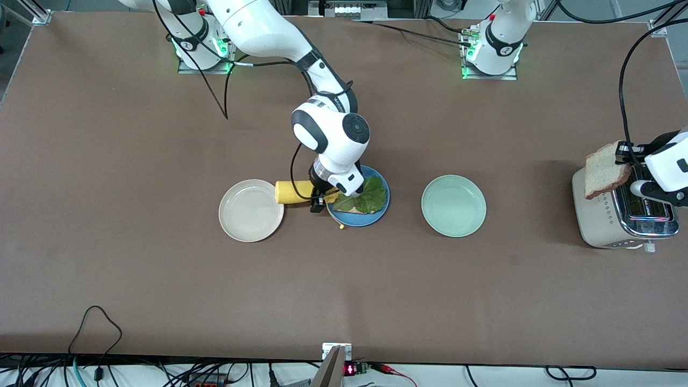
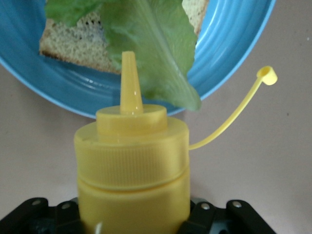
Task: Make sandwich in blue plate with both arms
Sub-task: 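Return the bottle with the right gripper while the left gripper lifts bread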
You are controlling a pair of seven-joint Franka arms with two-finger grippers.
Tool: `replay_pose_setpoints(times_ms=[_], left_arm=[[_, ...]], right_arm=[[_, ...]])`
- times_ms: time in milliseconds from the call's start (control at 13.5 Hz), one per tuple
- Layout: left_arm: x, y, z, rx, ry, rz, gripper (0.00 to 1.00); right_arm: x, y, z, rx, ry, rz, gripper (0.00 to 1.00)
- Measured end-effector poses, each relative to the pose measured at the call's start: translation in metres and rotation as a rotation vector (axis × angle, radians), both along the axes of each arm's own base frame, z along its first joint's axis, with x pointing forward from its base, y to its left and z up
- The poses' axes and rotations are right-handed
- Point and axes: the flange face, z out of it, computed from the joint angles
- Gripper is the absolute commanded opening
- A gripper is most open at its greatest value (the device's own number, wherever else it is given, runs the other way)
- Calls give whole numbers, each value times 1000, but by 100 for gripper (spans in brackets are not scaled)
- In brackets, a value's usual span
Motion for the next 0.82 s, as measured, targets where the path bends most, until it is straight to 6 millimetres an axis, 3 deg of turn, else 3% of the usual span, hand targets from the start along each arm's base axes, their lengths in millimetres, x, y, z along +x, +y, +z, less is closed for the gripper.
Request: replay_pose_setpoints(times_ms=[148, 297, 445, 519, 668, 816], left_arm=[[0, -1, 0, 0, 2, -1, 1], [0, -1, 0, -1, 2, -1, 1], [0, -3, 0, -17, 2, 0, 1], [0, -4, 0, -21, 2, 0, 1], [-2, -7, 0, -45, 12, 2, 1], [-7, -21, -1, -143, 47, 14, 1]], right_arm=[[15, -8, 43, 0, 13, -54, 0], [52, -49, 114, 114, 71, -92, 0], [88, -123, 185, 216, 89, -116, 0], [101, -163, 211, 275, 110, -124, 0], [122, -238, 236, 398, 157, -125, 0], [141, -310, 240, 503, 186, -123, 0]])
